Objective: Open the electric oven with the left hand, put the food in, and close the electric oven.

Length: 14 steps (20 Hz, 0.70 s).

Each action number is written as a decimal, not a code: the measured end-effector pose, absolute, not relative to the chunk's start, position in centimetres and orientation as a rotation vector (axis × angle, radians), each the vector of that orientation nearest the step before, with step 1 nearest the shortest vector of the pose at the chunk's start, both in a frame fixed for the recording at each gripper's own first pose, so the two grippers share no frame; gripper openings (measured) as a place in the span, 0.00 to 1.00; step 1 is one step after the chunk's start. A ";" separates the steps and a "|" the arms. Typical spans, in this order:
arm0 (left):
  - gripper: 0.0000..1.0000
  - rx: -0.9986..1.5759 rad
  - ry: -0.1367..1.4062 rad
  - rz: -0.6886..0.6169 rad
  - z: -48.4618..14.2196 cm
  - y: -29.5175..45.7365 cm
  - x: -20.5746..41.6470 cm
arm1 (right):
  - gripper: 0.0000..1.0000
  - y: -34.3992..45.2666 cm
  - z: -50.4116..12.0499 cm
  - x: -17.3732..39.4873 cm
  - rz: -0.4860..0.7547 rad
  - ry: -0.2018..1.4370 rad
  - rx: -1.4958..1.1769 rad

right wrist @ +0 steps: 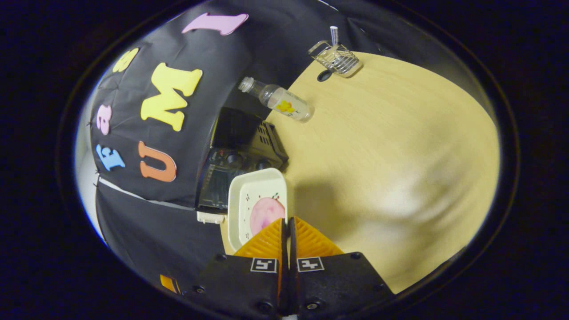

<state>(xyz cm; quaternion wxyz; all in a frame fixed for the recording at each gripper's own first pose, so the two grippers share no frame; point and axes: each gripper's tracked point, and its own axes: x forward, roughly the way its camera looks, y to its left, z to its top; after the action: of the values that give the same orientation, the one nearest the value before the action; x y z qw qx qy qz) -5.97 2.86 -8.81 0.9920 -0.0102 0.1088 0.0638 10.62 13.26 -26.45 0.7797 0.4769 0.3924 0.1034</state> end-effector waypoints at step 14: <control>0.96 0.013 0.221 0.222 -9.6 9.9 -7.0 | 0.04 33.5 -28.5 12.7 0.121 0.679 1.080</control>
<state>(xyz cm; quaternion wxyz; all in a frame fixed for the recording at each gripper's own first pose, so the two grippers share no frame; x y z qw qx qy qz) -6.99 9.90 -9.63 0.9878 0.0065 0.1099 0.1103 12.75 33.45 -28.49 0.8018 0.5038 0.3166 0.0562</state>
